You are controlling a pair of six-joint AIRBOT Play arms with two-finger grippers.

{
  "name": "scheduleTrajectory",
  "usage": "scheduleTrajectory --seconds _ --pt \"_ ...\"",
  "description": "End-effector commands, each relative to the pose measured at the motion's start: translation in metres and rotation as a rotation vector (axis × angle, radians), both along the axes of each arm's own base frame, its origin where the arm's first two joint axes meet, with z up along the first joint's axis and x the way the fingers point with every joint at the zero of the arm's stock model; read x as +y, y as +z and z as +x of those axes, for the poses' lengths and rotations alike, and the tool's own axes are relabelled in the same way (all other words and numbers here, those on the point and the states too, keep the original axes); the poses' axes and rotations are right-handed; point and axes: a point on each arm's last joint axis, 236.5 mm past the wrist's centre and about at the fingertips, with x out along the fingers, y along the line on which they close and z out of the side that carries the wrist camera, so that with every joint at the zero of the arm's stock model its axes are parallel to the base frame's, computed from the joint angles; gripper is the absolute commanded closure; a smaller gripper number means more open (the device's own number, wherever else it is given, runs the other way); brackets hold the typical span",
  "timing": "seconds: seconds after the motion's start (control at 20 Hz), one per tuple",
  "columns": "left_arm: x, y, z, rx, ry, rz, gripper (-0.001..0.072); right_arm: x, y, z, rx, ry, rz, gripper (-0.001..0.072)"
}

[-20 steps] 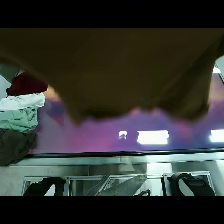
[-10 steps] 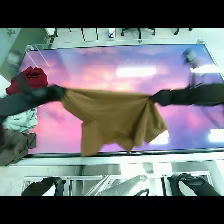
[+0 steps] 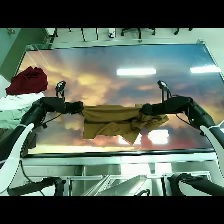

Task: Fold the shirts.

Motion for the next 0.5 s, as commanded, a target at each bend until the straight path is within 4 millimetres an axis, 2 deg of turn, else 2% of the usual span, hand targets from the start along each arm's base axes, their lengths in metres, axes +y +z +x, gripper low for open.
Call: scheduleTrajectory --seconds 0.0,0.1,0.2,0.25,0.35,0.45 --pt "0.001 0.013 0.020 0.037 -0.022 -0.020 0.0025 -0.022 0.032 0.018 0.010 -0.058 0.038 0.0241" --pt "0.016 0.042 0.015 0.114 -0.029 -0.047 0.0015 -0.054 0.056 0.010 0.045 -0.099 0.068 0.0243" --pt "0.036 0.067 0.000 0.182 -0.030 -0.063 0.0015 -0.088 0.066 -0.009 0.079 -0.151 0.085 0.0245" --pt "0.045 0.074 -0.012 0.209 -0.029 -0.065 0.0015 -0.103 0.064 -0.021 0.096 -0.180 0.087 0.0245" --pt "0.054 0.072 -0.039 0.250 -0.009 -0.074 0.0015 -0.128 0.045 -0.048 0.149 -0.257 0.077 0.0244" --pt "0.042 0.050 -0.077 0.314 0.004 -0.097 0.0015 -0.135 0.013 -0.076 0.242 -0.320 0.108 0.0242"
